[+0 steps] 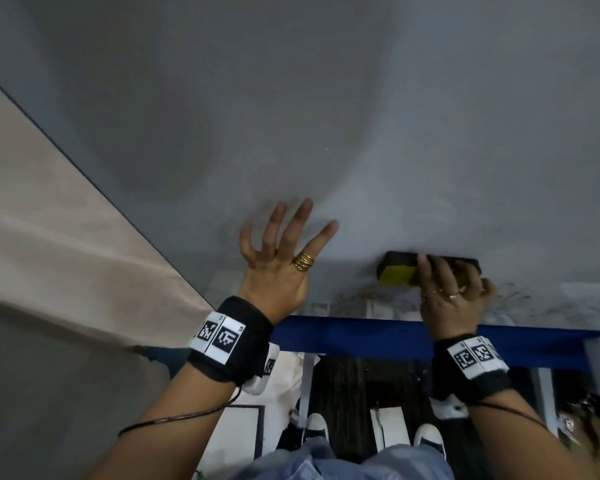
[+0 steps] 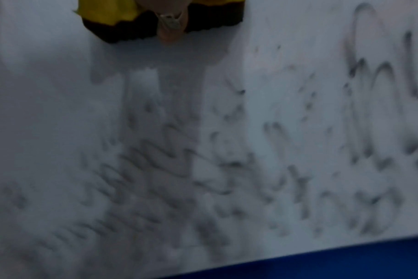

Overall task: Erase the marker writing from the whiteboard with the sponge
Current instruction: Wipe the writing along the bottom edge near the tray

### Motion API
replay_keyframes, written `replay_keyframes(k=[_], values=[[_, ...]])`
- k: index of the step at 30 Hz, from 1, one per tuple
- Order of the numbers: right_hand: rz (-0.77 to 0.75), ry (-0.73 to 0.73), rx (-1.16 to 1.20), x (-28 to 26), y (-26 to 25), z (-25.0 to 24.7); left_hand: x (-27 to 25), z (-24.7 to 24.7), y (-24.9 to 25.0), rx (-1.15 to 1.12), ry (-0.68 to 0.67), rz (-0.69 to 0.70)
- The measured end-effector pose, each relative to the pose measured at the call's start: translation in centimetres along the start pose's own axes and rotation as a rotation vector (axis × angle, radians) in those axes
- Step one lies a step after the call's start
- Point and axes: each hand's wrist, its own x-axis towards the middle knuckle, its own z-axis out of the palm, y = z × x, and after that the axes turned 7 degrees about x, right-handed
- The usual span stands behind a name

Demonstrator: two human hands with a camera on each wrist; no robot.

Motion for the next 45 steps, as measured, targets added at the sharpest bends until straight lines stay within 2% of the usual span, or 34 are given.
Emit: replay_keyframes(k=[4, 8, 9, 13, 16, 19, 21, 23, 26, 28, 30, 34, 36, 38, 41, 45], values=[[0.282, 0.077, 0.055, 0.8, -3.6, -0.1, 1.7, -0.4, 2.9, -0.034, 0.013, 0.092], [0.391, -0.11, 0.361, -0.2, -7.1, -1.4, 3.1, -1.2, 4.6, -0.087, -0.013, 0.164], [0.457, -0.152, 0.439, -0.8, -7.3, -2.0, 3.3, -1.2, 4.8, -0.1, -0.02, 0.183], [0.969, -0.282, 0.619, -2.6, -5.0, -4.7, 4.4, -1.0, 6.6, -0.193, -0.064, 0.25], [1.336, -0.199, 0.569, -3.3, -1.3, -6.0, 5.6, -1.1, 9.0, -0.231, -0.05, 0.262], [1.552, -0.048, 0.529, -3.2, 2.6, -6.7, 6.8, -1.6, 11.7, -0.28, -0.046, 0.376], [1.606, 0.058, 0.518, -2.6, 4.8, -7.0, 7.7, -1.9, 13.0, -0.285, -0.06, 0.421], [1.635, 0.098, 0.526, -2.0, 6.6, -6.6, 8.4, -1.7, 13.5, -0.27, -0.097, 0.399], [1.701, 0.088, 0.598, -0.9, 7.5, -5.1, 8.9, -1.1, 13.0, -0.241, -0.131, 0.404], [1.718, 0.007, 0.515, -0.1, 6.8, -3.8, 9.1, -0.9, 12.3, -0.216, -0.124, 0.442], [1.71, -0.026, 0.462, 0.5, 5.0, -2.9, 9.1, -1.2, 11.9, -0.245, -0.123, 0.47], [1.649, -0.037, 0.6, 1.7, -2.8, -1.4, 9.0, -1.1, 11.8, -0.366, -0.105, 0.434], [1.615, 0.018, 0.697, 1.7, -7.1, -0.4, 9.0, -0.7, 11.7, -0.371, -0.097, 0.428], [1.609, 0.062, 0.739, 1.4, -9.3, 0.3, 9.2, -0.4, 11.5, -0.359, -0.115, 0.439], [1.639, 0.074, 0.748, 0.8, -8.0, 0.3, 9.4, -0.3, 11.3, -0.38, -0.16, 0.453], [1.746, 0.025, 0.76, 0.0, -3.1, -1.1, 9.5, 0.0, 11.0, -0.334, -0.131, 0.462]])
